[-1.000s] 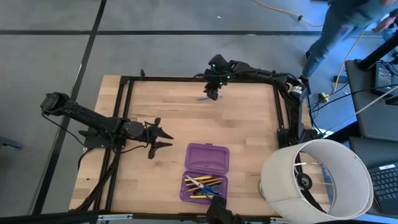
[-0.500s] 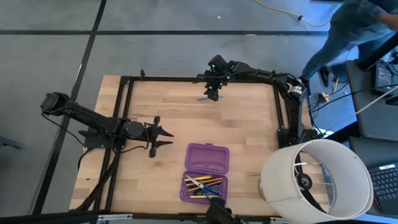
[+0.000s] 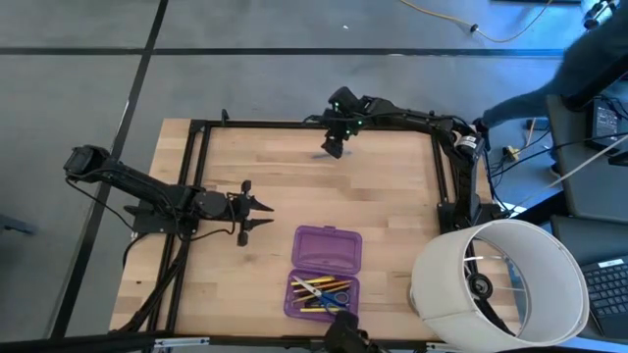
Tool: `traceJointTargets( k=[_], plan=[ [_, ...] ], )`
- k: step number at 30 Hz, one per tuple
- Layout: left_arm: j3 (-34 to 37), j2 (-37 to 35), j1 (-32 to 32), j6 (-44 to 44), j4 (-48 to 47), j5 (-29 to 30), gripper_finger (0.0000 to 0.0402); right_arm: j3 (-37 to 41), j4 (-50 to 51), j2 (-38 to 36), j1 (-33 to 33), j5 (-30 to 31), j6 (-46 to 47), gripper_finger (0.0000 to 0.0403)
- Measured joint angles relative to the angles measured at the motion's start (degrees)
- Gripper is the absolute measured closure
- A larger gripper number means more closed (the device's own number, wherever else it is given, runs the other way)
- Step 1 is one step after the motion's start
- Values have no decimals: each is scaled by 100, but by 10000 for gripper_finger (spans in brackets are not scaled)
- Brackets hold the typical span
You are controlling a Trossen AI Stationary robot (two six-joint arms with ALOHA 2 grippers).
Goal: Pick & place school supplies into a supply box
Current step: Put the blue pen into the violet supply box
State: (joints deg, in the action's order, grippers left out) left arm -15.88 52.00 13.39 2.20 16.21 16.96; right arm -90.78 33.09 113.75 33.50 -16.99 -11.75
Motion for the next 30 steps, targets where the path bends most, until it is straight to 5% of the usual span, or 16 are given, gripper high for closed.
traceJointTargets(
  k=[10, 30],
  plan=[
    [0, -1, 0, -384, -18, -1, 274, 4, 178, 0, -239, 637, -1072, 171],
    [0, 0, 0, -496, -22, -9, 274, 4, 141, 506, -418, 958, -1081, 171]
  ],
)
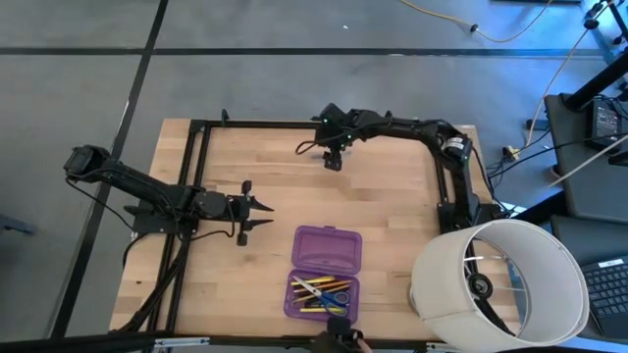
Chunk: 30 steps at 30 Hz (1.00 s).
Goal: Pick & place school supplies into a supply box
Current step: Put the blue pen into the violet supply box
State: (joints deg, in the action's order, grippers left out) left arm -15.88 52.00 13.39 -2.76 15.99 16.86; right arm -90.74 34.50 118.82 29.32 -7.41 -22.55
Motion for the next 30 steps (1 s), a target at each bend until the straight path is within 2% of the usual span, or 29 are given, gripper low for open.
traceJointTargets(
  k=[8, 18, 22, 30],
  plan=[
    [0, 1, 0, 0, -2, 0, 274, 0, -27, 367, 2, 614, 119, 171],
    [0, -1, 0, 0, -4, 6, 274, 0, 234, 586, 90, 633, 106, 172],
    [0, -1, 0, 0, -4, 14, 274, 0, 355, 586, 90, 635, 82, 194],
    [0, 1, 0, 0, -3, 15, 274, -10, 513, 645, 84, 622, -41, 262]
  ],
)
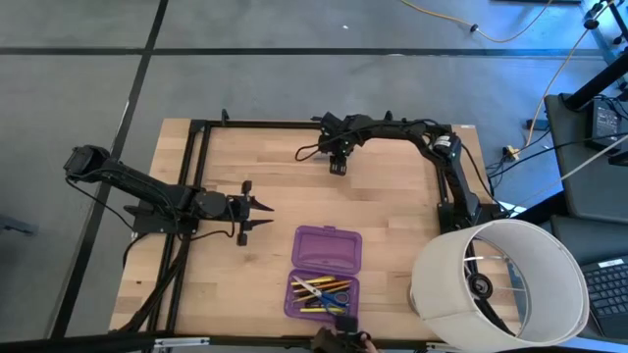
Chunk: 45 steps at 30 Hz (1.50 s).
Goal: Pick & place school supplies into a supply box
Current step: Put the blue pen into the violet supply box
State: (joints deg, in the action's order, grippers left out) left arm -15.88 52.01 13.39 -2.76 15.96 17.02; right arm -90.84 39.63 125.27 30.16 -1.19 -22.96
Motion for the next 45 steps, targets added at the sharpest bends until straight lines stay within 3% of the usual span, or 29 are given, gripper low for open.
traceJointTargets(
  k=[11, 19, 27, 34, 45],
  plan=[
    [0, -2, 0, 0, -2, -9, 274, -25, 245, 140, -318, 581, 44, 299],
    [0, -1, 0, 1, 0, -9, 274, -7, 229, 149, -449, 638, 102, 333],
    [0, -2, 0, 2, -1, -13, 274, -7, 297, 149, -441, 481, 186, 383],
    [0, 0, 0, 13, 0, -12, 274, -1, 379, 87, -443, 331, 476, 371],
    [0, 0, 0, 7, 0, -13, 274, -310, 740, 9, -575, -596, 674, 378]
  ],
)
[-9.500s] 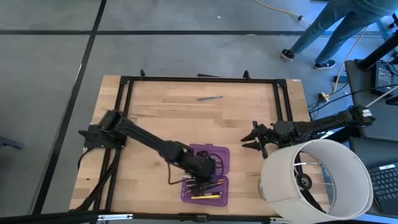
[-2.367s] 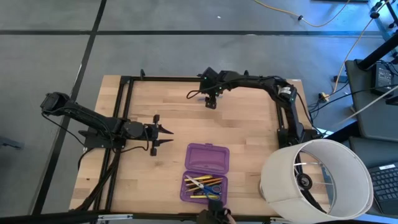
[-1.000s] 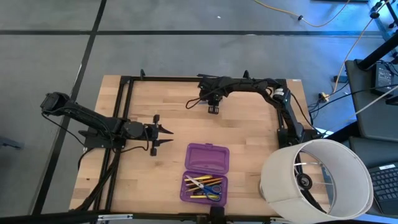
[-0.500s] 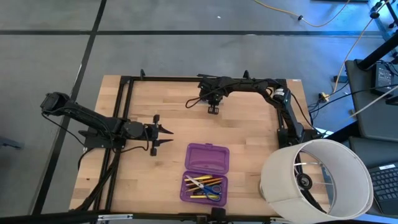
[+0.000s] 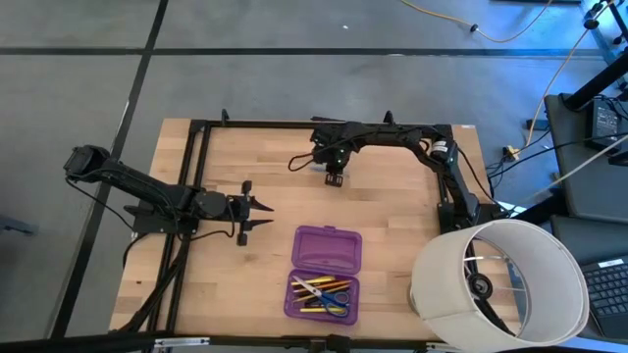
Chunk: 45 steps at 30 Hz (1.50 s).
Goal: Pick & place school supplies into a supply box
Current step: Put the blue pen into the violet supply box
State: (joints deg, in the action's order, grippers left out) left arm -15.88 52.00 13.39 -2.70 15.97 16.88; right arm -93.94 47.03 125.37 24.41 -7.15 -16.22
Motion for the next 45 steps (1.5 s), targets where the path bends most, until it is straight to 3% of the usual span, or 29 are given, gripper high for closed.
traceJointTargets(
  k=[19, 24, 34, 45],
  plan=[
    [0, 0, 0, 6, 0, 0, 274, -61, 185, -33, -924, -299, 179, 374],
    [0, -1, 0, 0, 0, 0, 274, -278, 414, -40, -1198, -838, 472, 374],
    [0, 0, 1, -2, 0, 0, 274, -824, 1054, -44, -2128, -862, 1597, 374],
    [0, -2, 0, -2, 0, 0, 274, -952, 1119, -44, -3292, -856, 2382, 374]
  ],
)
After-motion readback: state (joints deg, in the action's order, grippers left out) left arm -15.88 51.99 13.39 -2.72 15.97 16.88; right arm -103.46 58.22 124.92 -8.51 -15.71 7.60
